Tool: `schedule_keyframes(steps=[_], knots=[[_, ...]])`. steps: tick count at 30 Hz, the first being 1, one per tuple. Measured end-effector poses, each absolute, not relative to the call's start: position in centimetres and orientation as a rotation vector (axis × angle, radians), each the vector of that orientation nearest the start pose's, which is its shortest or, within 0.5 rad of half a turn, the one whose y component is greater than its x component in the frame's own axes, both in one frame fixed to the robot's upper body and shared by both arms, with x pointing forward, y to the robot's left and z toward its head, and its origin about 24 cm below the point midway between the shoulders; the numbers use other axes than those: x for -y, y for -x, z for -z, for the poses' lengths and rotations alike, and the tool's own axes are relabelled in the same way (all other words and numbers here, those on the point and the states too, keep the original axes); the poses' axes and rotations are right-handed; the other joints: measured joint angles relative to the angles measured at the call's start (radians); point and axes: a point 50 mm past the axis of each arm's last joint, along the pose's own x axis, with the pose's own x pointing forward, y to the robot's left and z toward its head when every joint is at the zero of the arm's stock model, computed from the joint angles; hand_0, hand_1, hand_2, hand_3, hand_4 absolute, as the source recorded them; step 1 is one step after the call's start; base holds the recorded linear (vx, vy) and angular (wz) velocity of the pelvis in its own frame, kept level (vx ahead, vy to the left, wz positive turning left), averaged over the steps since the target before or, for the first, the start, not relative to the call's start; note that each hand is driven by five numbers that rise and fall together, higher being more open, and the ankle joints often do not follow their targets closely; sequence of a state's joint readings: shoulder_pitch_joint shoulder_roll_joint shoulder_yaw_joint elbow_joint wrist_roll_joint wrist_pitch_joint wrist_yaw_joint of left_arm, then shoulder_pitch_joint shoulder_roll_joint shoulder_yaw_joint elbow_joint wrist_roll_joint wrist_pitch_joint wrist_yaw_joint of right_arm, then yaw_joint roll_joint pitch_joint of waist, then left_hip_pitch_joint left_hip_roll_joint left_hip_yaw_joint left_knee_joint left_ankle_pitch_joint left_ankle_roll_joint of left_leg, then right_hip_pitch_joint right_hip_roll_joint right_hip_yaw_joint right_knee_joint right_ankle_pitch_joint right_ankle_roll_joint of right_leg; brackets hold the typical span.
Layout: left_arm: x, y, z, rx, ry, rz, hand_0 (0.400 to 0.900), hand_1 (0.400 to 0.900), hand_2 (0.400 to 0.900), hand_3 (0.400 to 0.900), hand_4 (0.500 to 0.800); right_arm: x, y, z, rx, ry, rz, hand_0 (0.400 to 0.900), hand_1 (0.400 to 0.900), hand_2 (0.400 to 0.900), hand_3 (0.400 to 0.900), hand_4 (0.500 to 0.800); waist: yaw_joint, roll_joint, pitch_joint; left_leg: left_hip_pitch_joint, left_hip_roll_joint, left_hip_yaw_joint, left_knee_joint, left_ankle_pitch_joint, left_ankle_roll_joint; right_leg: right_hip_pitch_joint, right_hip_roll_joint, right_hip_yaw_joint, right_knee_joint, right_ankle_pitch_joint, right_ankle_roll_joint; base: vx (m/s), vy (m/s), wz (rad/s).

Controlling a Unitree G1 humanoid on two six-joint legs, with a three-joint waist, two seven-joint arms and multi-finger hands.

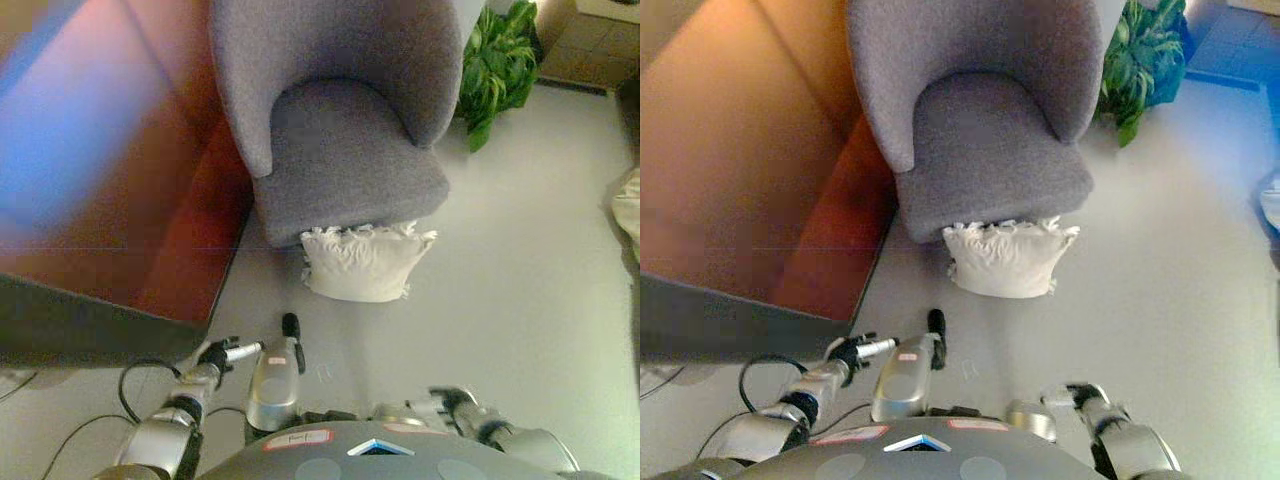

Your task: Pick up the pillow and put it on the sofa.

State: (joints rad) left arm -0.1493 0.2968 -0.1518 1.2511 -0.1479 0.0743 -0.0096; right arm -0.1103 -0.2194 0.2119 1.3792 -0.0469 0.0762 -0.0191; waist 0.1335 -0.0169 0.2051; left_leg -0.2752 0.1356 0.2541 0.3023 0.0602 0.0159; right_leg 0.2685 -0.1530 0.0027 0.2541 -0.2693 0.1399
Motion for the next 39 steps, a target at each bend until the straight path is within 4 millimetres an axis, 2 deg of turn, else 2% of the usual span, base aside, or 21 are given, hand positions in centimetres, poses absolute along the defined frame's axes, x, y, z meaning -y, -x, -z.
schedule_keyframes(steps=[1, 2, 4, 5, 7, 8, 10, 11, 12, 14, 16, 17, 18, 19, 20, 22, 24, 27, 31, 35, 39], knots=[[-25.3, -13.5, 14.6, -1.195, -0.250, -0.116, 0.900, 0.900, 0.900, 0.900, 0.800, 22.6, -9.8, 16.4, -1.336, 0.398, -0.042, 0.900, 0.900, 0.900, 0.900, 0.800, 0.005, -0.008, -0.014, 0.012, -0.015, 0.005, 0.003, -0.032, -0.007, -0.023, -0.010, -0.013, 0.047, 0.028, 0.010, 0.32, 0.217, 0.22], [-25.3, -13.1, 14.7, -1.218, -0.263, -0.108, 0.900, 0.900, 0.900, 0.900, 0.800, 22.3, -10.2, 16.4, -1.322, 0.393, -0.046, 0.900, 0.900, 0.900, 0.900, 0.800, -0.006, -0.022, -0.028, 0.026, -0.034, 0.002, -0.011, -0.044, 0.010, -0.060, -0.044, -0.023, 0.142, 0.040, 0.018, 0.33, 0.184, 0.20], [-25.3, -12.6, 14.9, -1.239, -0.278, -0.091, 0.900, 0.900, 0.900, 0.900, 0.800, 22.5, -10.5, 16.3, -1.312, 0.393, -0.045, 0.900, 0.900, 0.900, 0.900, 0.800, -0.025, -0.027, -0.039, 0.056, -0.069, -0.001, -0.037, -0.064, 0.024, -0.096, -0.055, -0.033, 0.225, 0.109, 0.019, 0.36, 0.152, 0.32], [-25.3, -12.1, 15.1, -1.272, -0.325, -0.053, 0.900, 0.900, 0.900, 0.900, 0.800, 22.7, -10.8, 16.1, -1.291, 0.399, -0.041, 0.900, 0.900, 0.900, 0.900, 0.800, -0.036, -0.011, -0.037, 0.128, -0.080, -0.005, -0.134, -0.051, 0.044, -0.188, -0.071, -0.067, 0.381, 0.144, 0.002, 0.13, -0.028, 0.27], [-25.9, -11.5, 15.1, -1.308, -0.344, -0.059, 0.900, 0.900, 0.900, 0.900, 0.800, 22.7, -11.8, 15.8, -1.251, 0.405, -0.045, 0.900, 0.900, 0.900, 0.900, 0.800, -0.046, 0.017, -0.035, 0.170, -0.071, -0.006, -0.208, -0.031, 0.048, -0.291, -0.065, -0.123, 0.407, 0.091, -0.038, -0.05, -0.152, 0.33], [-26.3, -11.3, 15.0, -1.326, -0.370, -0.058, 0.900, 0.900, 0.900, 0.900, 0.800, 22.7, -12.6, 15.6, -1.221, 0.425, -0.059, 0.900, 0.900, 0.900, 0.900, 0.800, -0.056, 0.022, -0.039, 0.173, -0.070, -0.015, -0.237, -0.019, 0.045, -0.359, -0.066, -0.178, 0.350, 0.081, -0.033, -0.20, -0.343, 0.54], [-27.0, -12.0, 14.6, -1.309, -0.408, -0.068, 0.900, 0.900, 0.900, 0.900, 0.800, 22.8, -14.3, 14.9, -1.154, 0.456, -0.076, 0.900, 0.900, 0.900, 0.900, 0.800, -0.067, 0.028, -0.022, 0.131, -0.070, -0.031, -0.244, -0.008, 0.047, -0.485, -0.076, -0.237, 0.178, 0.091, -0.032, -0.07, -0.347, 0.58], [-26.9, -13.3, 14.2, -1.269, -0.419, -0.060, 0.900, 0.900, 0.900, 0.900, 0.800, 22.9, -15.6, 14.4, -1.116, 0.464, -0.072, 0.900, 0.900, 0.900, 0.900, 0.800, -0.079, 0.025, -0.006, 0.096, -0.076, -0.042, -0.243, -0.004, 0.048, -0.550, -0.104, -0.254, 0.034, 0.140, 0.008, 0.12, -0.206, 0.42], [-26.9, -13.8, 14.1, -1.252, -0.417, -0.064, 0.900, 0.900, 0.900, 0.900, 0.800, 23.0, -16.1, 14.2, -1.097, 0.468, -0.065, 0.900, 0.900, 0.900, 0.900, 0.800, -0.084, 0.017, 0.002, 0.085, -0.086, -0.041, -0.244, -0.003, 0.049, -0.568, -0.135, -0.262, -0.031, 0.185, 0.029, 0.19, -0.201, 0.46], [-26.6, -14.2, 14.0, -1.230, -0.394, -0.071, 0.900, 0.900, 0.900, 0.900, 0.800, 23.1, -17.2, 13.7, -1.075, 0.483, -0.055, 0.900, 0.900, 0.900, 0.900, 0.800, -0.103, 0.002, 0.037, 0.088, -0.107, -0.056, -0.241, -0.004, 0.039, -0.580, -0.216, -0.273, -0.169, 0.323, 0.031, 0.25, -0.206, 0.44], [-26.5, -14.0, 14.1, -1.233, -0.385, -0.073, 0.900, 0.900, 0.900, 0.900, 0.800, 23.0, -17.6, 13.5, -1.065, 0.482, -0.059, 0.900, 0.900, 0.900, 0.900, 0.800, -0.095, 0.004, 0.050, 0.092, -0.100, -0.076, -0.229, -0.008, 0.016, -0.563, -0.229, -0.269, -0.186, 0.357, 0.025, 0.23, -0.200, 0.24], [-26.8, -13.6, 14.1, -1.240, -0.376, -0.088, 0.900, 0.900, 0.900, 0.900, 0.800, 22.7, -17.9, 13.5, -1.062, 0.477, -0.065, 0.900, 0.900, 0.900, 0.900, 0.800, -0.091, -0.007, 0.060, 0.095, -0.096, -0.100, -0.205, -0.022, -0.018, -0.522, -0.240, -0.279, -0.178, 0.366, 0.015, 0.18, -0.181, 0.12], [-27.0, -13.5, 14.1, -1.243, -0.377, -0.093, 0.900, 0.900, 0.900, 0.900, 0.800, 22.6, -17.8, 13.5, -1.070, 0.474, -0.066, 0.900, 0.900, 0.900, 0.900, 0.800, -0.089, -0.017, 0.063, 0.096, -0.095, -0.104, -0.190, -0.031, -0.032, -0.498, -0.240, -0.287, -0.176, 0.369, 0.011, 0.16, -0.167, 0.10], [-27.7, -13.2, 13.9, -1.250, -0.390, -0.107, 0.900, 0.900, 0.900, 0.900, 0.800, 22.2, -17.5, 13.8, -1.082, 0.462, -0.070, 0.900, 0.900, 0.900, 0.900, 0.800, -0.077, -0.051, 0.069, 0.098, -0.100, -0.103, -0.156, -0.048, -0.057, -0.451, -0.245, -0.283, -0.179, 0.404, -0.004, 0.14, -0.161, 0.11], [-27.4, -13.0, 14.1, -1.250, -0.390, -0.102, 0.900, 0.900, 0.900, 0.900, 0.800, 22.6, -17.8, 13.6, -1.083, 0.460, -0.053, 0.900, 0.900, 0.900, 0.900, 0.800, -0.065, -0.031, 0.078, 0.092, -0.059, -0.105, -0.123, -0.066, -0.083, -0.445, -0.219, -0.288, -0.172, 0.413, 0.027, 0.11, -0.142, 0.12], [-26.6, -12.0, 14.7, -1.278, -0.366, -0.069, 0.900, 0.900, 0.900, 0.900, 0.800, 23.3, -19.2, 12.7, -1.044, 0.466, -0.019, 0.900, 0.900, 0.900, 0.900, 0.800, -0.049, 0.006, 0.071, 0.083, 0.015, -0.107, -0.114, -0.072, -0.116, -0.449, -0.141, -0.296, -0.178, 0.401, -0.004, 0.09, -0.105, 0.13], [-25.8, -11.2, 15.2, -1.303, -0.343, -0.044, 0.900, 0.900, 0.900, 0.900, 0.800, 24.5, -20.2, 11.9, -1.026, 0.504, 0.030, 0.900, 0.900, 0.900, 0.900, 0.800, -0.049, 0.017, 0.066, 0.090, 0.039, -0.115, -0.133, -0.065, -0.124, -0.447, -0.117, -0.312, -0.175, 0.393, -0.016, 0.05, -0.057, 0.13], [-25.5, -11.6, 15.1, -1.292, -0.341, -0.027, 0.900, 0.900, 0.900, 0.900, 0.800, 27.3, -21.1, 10.4, -1.020, 0.592, 0.135, 0.900, 0.900, 0.900, 0.900, 0.800, -0.046, 0.029, 0.074, 0.094, 0.031, -0.119, -0.153, -0.051, -0.139, -0.447, -0.131, -0.317, -0.175, 0.391, -0.019, -0.01, -0.014, 0.14], [-25.6, -13.8, 14.4, -1.228, -0.351, -0.019, 0.900, 0.900, 0.900, 0.900, 0.800, 29.9, -23.1, 8.0, -1.002, 0.701, 0.225, 0.900, 0.900, 0.900, 0.900, 0.800, -0.046, 0.067, 0.097, 0.062, -0.013, -0.137, -0.132, -0.055, -0.112, -0.460, -0.177, -0.330, -0.169, 0.395, -0.011, -0.05, 0.019, 0.03], [-25.4, -15.6, 13.7, -1.153, -0.342, -0.010, 0.900, 0.900, 0.900, 0.900, 0.800, 30.3, -27.1, 4.6, -0.906, 0.876, 0.222, 0.900, 0.900, 0.900, 0.900, 0.800, -0.041, 0.127, 0.145, 0.009, -0.038, -0.140, -0.089, -0.061, -0.098, -0.495, -0.204, -0.326, -0.159, 0.409, 0.008, -0.05, 0.042, -0.02], [-24.8, -16.2, 13.5, -1.127, -0.323, 0.014, 0.900, 0.900, 0.900, 0.900, 0.800, 30.0, -29.6, 2.2, -0.825, 1.013, 0.193, 0.900, 0.900, 0.900, 0.900, 0.800, -0.036, 0.152, 0.180, -0.028, -0.050, -0.136, -0.062, -0.067, -0.088, -0.526, -0.219, -0.315, -0.153, 0.418, 0.012, -0.06, 0.110, -0.03]])
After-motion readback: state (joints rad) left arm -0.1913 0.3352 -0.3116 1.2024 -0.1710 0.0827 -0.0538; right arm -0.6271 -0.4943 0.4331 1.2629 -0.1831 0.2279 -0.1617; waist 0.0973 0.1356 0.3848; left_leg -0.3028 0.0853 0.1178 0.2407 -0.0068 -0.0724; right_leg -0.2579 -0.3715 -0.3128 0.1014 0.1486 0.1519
